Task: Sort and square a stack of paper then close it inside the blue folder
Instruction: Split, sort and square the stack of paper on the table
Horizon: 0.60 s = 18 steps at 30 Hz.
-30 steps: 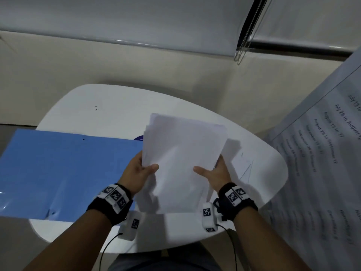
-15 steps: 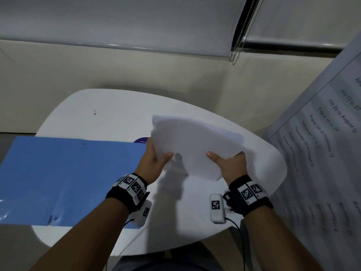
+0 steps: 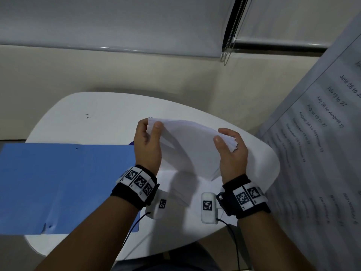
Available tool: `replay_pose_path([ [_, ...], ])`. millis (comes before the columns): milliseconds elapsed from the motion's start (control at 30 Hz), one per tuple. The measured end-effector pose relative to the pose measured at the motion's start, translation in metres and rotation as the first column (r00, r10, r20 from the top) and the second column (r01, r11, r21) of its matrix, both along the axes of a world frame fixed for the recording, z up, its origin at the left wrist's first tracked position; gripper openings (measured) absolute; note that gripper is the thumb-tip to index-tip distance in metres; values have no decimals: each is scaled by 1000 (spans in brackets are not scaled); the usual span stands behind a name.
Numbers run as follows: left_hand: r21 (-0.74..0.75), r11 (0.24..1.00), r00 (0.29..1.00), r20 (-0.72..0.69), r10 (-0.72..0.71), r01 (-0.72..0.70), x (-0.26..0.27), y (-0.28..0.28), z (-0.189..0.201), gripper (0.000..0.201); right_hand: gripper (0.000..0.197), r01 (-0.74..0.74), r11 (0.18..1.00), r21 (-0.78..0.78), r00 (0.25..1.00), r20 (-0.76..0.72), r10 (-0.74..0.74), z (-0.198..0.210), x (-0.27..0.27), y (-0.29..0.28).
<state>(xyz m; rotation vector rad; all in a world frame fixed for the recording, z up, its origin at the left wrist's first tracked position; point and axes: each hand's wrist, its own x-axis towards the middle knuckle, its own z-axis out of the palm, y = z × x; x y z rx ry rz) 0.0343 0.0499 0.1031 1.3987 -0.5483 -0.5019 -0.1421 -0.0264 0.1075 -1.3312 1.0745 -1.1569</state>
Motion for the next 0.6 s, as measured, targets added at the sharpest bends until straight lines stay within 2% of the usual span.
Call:
replay_pose_path([
  [133, -8, 1000, 999, 43, 6, -5, -1, -2, 1, 10, 14, 24, 1000, 7, 1000, 15, -25, -1, -2, 1],
  [300, 60, 998, 990, 137, -24, 16, 0, 1, -7, 27, 21, 17, 999, -27, 1000, -21, -18, -1, -4, 4],
  [533, 38, 999, 990, 140, -5, 0, 3, -2, -9, 23, 23, 44, 999, -25, 998, -38, -45, 1, -2, 0],
  [600, 48, 998, 996, 83, -37, 33, 5, -2, -10, 21, 23, 36, 999, -16, 998, -47, -37, -1, -4, -2],
])
